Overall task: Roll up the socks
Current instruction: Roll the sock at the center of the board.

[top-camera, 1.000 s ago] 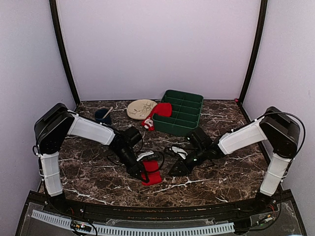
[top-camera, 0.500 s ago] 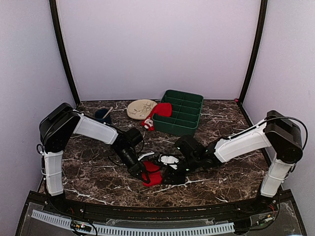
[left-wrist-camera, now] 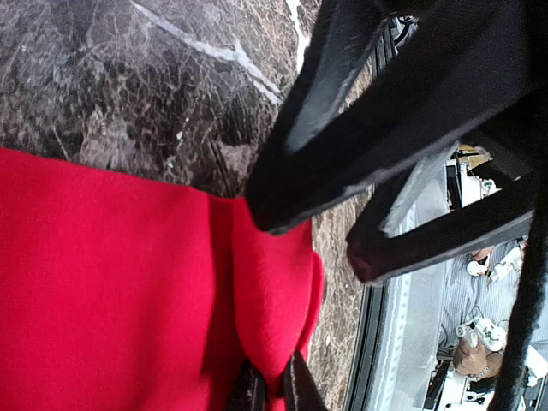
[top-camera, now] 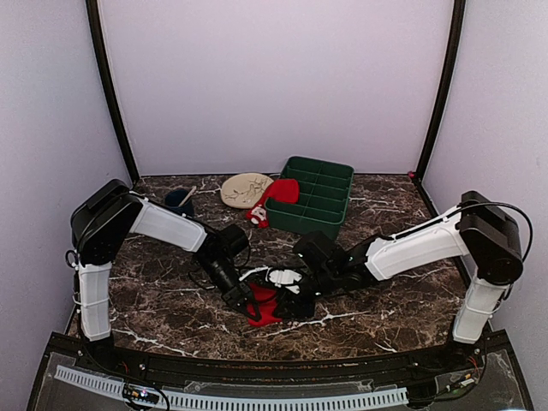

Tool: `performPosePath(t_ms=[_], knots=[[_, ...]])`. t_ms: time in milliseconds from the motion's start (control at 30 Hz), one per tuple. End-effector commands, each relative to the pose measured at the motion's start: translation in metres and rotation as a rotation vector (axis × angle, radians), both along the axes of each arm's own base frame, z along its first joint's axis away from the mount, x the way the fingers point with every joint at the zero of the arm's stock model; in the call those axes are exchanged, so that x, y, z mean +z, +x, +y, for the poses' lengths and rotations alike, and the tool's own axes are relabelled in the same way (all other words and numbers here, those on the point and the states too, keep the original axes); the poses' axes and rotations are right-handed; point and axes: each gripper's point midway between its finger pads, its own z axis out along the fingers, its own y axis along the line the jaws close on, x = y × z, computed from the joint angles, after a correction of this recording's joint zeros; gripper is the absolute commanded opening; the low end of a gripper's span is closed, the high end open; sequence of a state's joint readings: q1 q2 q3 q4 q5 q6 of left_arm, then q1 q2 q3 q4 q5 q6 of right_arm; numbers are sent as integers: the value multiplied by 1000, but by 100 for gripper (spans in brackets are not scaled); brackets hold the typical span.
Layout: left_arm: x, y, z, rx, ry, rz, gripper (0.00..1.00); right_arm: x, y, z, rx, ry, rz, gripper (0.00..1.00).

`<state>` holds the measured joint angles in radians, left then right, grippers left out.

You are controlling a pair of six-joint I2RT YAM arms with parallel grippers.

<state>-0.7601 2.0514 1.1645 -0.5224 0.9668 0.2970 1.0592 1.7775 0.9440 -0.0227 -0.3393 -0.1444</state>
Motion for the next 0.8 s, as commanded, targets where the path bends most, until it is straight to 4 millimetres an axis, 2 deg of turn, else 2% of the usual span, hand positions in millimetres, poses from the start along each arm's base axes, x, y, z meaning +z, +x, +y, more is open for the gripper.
performPosePath(t_ms=[0,567,767], knots=[[-13,-4,9,-14,61,14,2,-3,-6,8,49,-12,-1,41],[-13,-6,8,-15,51,34,2,-17,-12,14,97,-43,7,41],[-13,-6,8,-16,50,33,2,-20,-13,14,112,-51,10,35]])
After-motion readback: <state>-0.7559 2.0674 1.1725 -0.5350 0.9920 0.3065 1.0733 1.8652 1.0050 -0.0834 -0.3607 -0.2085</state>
